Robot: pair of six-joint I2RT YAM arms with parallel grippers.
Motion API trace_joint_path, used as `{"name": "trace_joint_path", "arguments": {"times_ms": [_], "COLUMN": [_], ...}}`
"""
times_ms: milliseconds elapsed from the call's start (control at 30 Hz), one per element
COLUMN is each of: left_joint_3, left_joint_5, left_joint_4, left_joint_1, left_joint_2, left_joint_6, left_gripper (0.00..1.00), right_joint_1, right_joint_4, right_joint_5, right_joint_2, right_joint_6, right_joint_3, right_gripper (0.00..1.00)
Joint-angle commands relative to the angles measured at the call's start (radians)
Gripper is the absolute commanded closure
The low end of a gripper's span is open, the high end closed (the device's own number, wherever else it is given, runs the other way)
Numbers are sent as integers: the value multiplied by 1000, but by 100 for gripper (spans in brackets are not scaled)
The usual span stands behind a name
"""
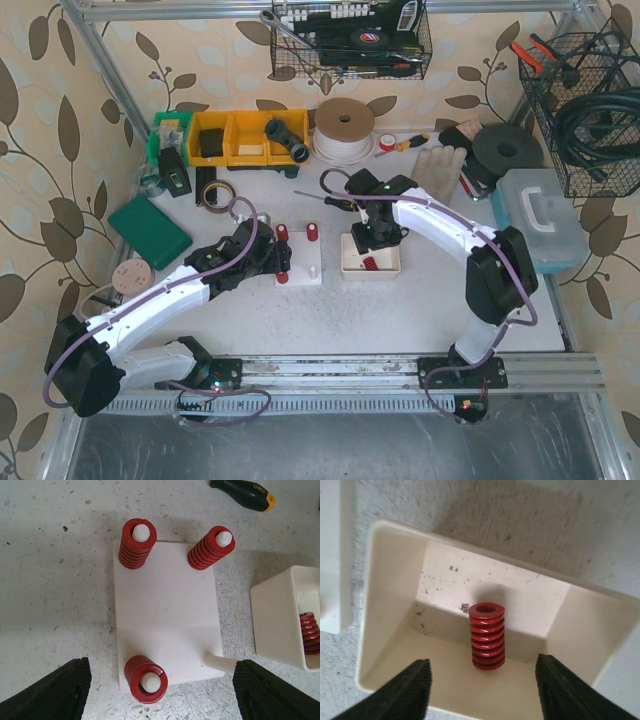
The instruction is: Install the large spring
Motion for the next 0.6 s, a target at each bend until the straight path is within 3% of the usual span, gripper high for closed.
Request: {"name": "trace_joint_path", "arguments": {"times_ms": [0,100,567], "left_joint_3": [30,36,48], "left_joint_5": [9,9,3], "left_joint_4": [9,5,-2], "left_joint_1": [-6,-6,-6], "left_joint_2": [-12,0,21], "left_joint_6": [18,18,17], "left_gripper": [19,19,19], "right_joint_1": [-1,0,5], "right_joint_4": [-9,-7,33], "right_joint_5": [-55,-63,-66], "right_joint_2": [78,112,220], "right_joint_6": [-79,-123,-142], "right_joint_3": [-26,-33,-102], "right_gripper": [38,33,32]}}
